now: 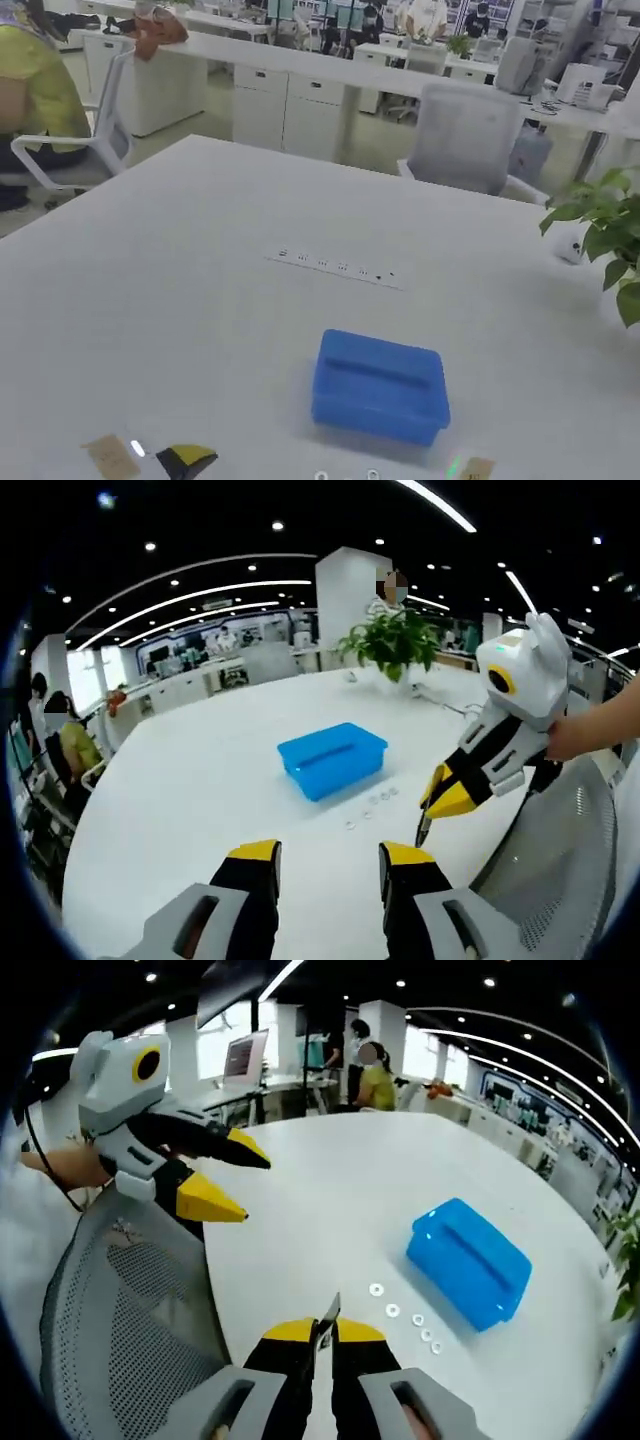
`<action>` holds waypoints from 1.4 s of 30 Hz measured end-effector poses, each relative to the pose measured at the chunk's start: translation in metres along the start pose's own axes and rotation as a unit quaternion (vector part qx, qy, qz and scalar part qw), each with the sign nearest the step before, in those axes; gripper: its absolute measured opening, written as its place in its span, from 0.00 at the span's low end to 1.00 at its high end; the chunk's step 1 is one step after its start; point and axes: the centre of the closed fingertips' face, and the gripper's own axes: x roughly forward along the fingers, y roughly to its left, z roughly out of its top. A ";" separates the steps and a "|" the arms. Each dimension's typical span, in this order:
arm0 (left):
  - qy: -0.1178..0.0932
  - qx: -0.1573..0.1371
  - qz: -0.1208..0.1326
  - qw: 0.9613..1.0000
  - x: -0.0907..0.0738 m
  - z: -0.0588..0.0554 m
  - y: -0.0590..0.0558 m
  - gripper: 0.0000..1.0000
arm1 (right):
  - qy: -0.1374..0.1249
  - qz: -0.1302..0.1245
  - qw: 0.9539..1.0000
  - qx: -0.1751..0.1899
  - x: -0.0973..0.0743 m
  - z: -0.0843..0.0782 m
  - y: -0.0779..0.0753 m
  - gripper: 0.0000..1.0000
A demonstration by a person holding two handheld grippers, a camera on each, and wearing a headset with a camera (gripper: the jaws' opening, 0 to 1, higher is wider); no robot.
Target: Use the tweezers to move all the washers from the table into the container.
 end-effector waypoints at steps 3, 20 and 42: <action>-0.012 -0.004 0.025 1.000 -0.001 -0.001 0.011 0.50 | -0.015 -0.007 1.000 0.019 -0.001 0.009 -0.010 0.01; 0.005 -0.042 0.007 0.999 0.013 -0.016 0.002 0.86 | -0.036 -0.047 0.998 0.017 0.029 0.040 -0.053 0.01; 0.029 -0.039 0.018 0.999 0.016 -0.027 0.008 0.89 | -0.026 -0.066 0.997 -0.017 0.056 0.036 -0.064 0.01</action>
